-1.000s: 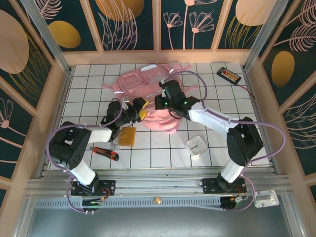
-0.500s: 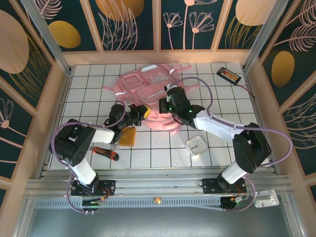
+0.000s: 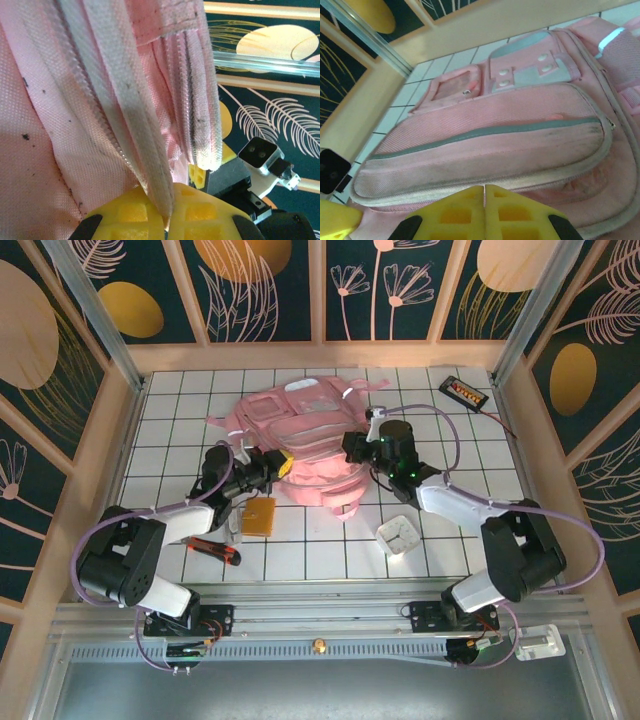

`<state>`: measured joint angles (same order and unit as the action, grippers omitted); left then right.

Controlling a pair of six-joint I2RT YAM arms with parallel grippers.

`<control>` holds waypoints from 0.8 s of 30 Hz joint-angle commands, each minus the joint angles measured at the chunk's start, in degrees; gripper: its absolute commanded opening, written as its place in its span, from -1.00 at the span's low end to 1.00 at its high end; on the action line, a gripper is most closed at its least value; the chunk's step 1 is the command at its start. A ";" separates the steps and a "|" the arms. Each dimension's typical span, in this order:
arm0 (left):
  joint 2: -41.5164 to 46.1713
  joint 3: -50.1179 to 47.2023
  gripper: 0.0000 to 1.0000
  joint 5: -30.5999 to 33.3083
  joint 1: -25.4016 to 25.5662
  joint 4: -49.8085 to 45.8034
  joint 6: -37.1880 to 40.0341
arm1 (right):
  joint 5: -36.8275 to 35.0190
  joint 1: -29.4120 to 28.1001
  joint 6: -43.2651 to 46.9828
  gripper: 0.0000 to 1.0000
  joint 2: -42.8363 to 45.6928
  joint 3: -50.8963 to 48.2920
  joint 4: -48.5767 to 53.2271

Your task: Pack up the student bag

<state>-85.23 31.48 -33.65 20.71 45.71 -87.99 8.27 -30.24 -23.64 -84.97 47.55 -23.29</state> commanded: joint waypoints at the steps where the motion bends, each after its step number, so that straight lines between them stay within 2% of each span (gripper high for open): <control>1: 4.32 -1.60 -1.00 1.17 -5.37 0.93 1.67 | -11.23 8.41 1.09 -1.00 -2.65 -1.01 -5.63; 8: 5.65 -2.32 -1.00 0.80 -7.77 -0.96 2.58 | -9.50 8.20 -2.24 -1.00 2.94 -7.06 -9.96; 13: 4.20 -1.09 -1.00 0.14 -7.71 0.42 1.47 | -12.43 7.36 -2.53 -1.00 8.14 -12.46 -12.49; 18: 5.00 -1.04 -1.00 -1.33 -9.61 -2.60 3.44 | -11.79 9.74 -0.19 -1.00 5.87 -11.12 -13.70; 24: 5.75 -1.55 -1.00 -4.35 -17.37 -8.80 8.85 | -8.29 12.54 0.00 -1.00 1.05 -7.55 -16.32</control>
<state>-81.49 29.02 -43.51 10.44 38.70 -82.83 8.71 -23.14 -26.30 -82.70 37.56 -35.33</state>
